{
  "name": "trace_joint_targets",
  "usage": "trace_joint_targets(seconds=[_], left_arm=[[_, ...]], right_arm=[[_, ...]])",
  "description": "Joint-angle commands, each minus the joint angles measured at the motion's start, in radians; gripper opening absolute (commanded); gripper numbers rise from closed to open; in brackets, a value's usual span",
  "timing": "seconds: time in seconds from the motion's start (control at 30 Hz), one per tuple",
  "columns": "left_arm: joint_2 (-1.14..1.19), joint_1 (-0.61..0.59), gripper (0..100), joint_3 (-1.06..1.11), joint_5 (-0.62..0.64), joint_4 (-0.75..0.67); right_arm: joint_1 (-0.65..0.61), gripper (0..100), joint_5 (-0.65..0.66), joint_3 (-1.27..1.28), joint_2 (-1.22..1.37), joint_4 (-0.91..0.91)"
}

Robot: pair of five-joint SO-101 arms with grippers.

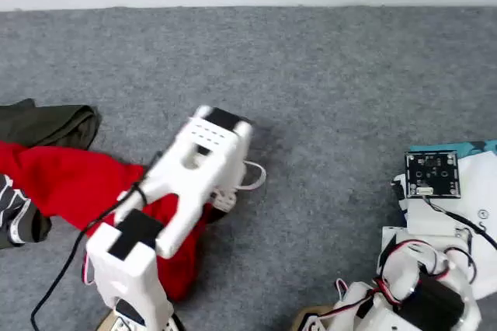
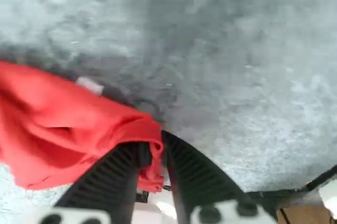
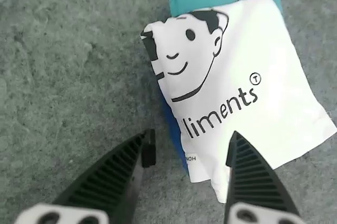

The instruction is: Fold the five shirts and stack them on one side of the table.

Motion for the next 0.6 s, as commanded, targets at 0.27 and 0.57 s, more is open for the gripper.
trace_joint_targets(seconds=[0.27,0.57], left_arm=[[-0.003,-0.043,1,0.036,0.011,0.021],[-0.003,0.157,1,0.094,0.011,0.020]], right_arm=[[0.001,22.6,-0.009,0.000,-0.002,0.001],[0.001,22.6,-0.009,0.000,-0.002,0.007]])
